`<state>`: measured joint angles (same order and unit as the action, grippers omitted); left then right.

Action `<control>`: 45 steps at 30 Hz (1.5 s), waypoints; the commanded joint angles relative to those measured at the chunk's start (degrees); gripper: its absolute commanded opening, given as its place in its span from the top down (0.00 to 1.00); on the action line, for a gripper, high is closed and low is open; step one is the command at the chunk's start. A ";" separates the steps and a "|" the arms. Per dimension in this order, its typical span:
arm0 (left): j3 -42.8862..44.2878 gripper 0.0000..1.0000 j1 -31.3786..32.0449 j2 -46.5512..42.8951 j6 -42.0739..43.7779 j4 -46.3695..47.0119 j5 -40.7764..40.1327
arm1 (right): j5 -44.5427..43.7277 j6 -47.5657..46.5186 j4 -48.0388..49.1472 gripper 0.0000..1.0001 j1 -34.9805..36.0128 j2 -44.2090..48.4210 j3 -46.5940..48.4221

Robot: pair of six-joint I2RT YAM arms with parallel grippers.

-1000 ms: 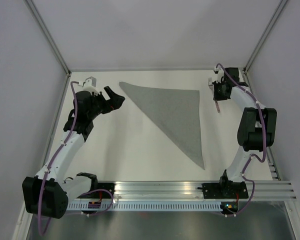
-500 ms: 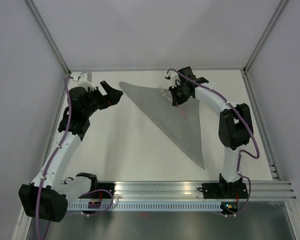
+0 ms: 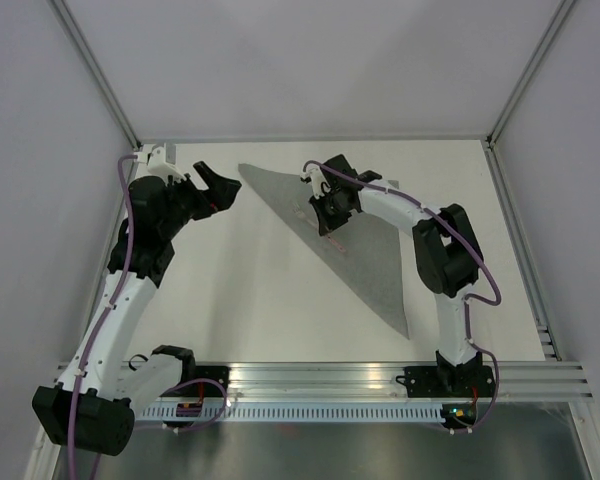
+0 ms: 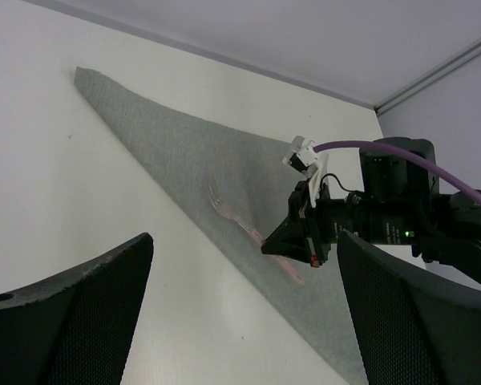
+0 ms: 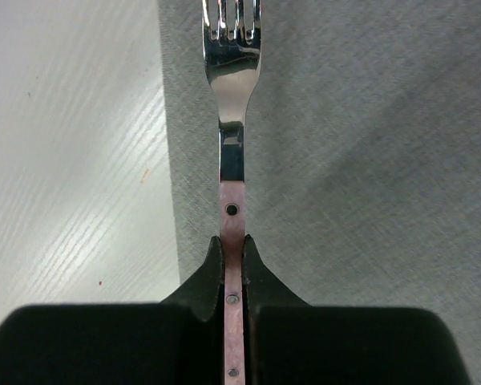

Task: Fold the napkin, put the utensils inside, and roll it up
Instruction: Place the utensil onto the napkin

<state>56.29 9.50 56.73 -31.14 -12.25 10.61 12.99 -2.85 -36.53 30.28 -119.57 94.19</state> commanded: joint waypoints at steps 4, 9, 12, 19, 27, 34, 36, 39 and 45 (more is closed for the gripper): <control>1.80 0.01 0.17 -1.18 -1.12 -1.37 -0.24 | -2.97 2.68 4.80 1.00 3.20 0.83 -2.69; 1.54 0.01 0.26 -1.27 -0.77 -1.55 -0.33 | -4.47 4.87 8.23 1.00 4.17 -0.14 -4.19; 1.45 0.01 0.26 -1.18 -0.68 -1.72 -0.50 | -4.91 5.40 9.55 0.99 4.08 -0.40 -5.24; 1.28 0.01 0.26 -0.48 -0.68 -1.64 -0.50 | -5.35 5.40 10.52 0.99 4.17 -1.54 -6.30; 1.19 0.01 0.17 0.14 -0.68 -1.20 -0.42 | -5.52 4.26 11.22 0.99 4.17 -1.46 -7.09; 1.01 0.01 0.26 0.22 -0.59 -1.11 -0.50 | -5.97 3.38 11.75 1.00 4.08 -0.49 -7.97; 1.01 0.01 0.17 0.31 -0.50 -1.11 -0.50 | -5.79 1.71 11.75 1.00 4.17 0.03 -8.23; 0.93 0.01 0.26 0.49 -0.59 -1.02 -0.50 | -5.70 1.71 11.92 1.00 4.17 0.39 -8.50; 1.01 0.01 0.26 0.40 -0.42 -1.11 -0.42 | -5.00 1.10 12.10 1.00 4.17 0.92 -9.11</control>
<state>56.29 9.50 57.25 -31.11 -13.63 10.41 8.51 -0.60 -24.49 34.35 -120.46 85.95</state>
